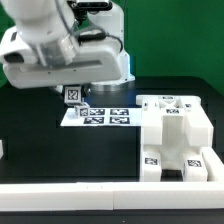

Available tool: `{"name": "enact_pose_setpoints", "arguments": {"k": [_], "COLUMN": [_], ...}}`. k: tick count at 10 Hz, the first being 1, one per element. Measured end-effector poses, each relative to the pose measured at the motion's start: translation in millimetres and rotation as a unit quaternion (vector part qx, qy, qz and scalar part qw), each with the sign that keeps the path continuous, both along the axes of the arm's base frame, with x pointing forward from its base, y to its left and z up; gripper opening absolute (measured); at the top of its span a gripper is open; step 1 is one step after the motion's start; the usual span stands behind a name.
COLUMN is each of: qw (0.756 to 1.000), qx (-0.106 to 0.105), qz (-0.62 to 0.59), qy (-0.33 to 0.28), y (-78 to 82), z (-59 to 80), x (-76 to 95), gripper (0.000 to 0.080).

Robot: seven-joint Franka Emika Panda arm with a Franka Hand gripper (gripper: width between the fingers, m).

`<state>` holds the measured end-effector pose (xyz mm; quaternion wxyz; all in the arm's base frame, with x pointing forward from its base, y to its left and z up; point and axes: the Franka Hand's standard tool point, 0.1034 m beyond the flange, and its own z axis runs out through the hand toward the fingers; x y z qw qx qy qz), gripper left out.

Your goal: Assemble chair

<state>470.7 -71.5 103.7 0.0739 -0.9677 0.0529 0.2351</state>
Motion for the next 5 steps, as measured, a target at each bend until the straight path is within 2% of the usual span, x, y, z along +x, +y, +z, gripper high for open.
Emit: {"name": "enact_pose_setpoints", "arguments": {"k": [1,3,4,5], "qw": [0.999,0.993,0.988,0.981], "qx": [-0.006,-0.013,-0.018,-0.028], "qz": [0.014,0.036,0.037,0.031], "qy": [-0.049,-0.116,-0.151,-0.189], "y": [12.6,33.7,35.4,31.3], "z": [17.6,47.3,50.4,46.6], "x": [21.0,48.7,52.3,52.3], "gripper": [0.0282,0.0282,0.0282,0.0282]}}
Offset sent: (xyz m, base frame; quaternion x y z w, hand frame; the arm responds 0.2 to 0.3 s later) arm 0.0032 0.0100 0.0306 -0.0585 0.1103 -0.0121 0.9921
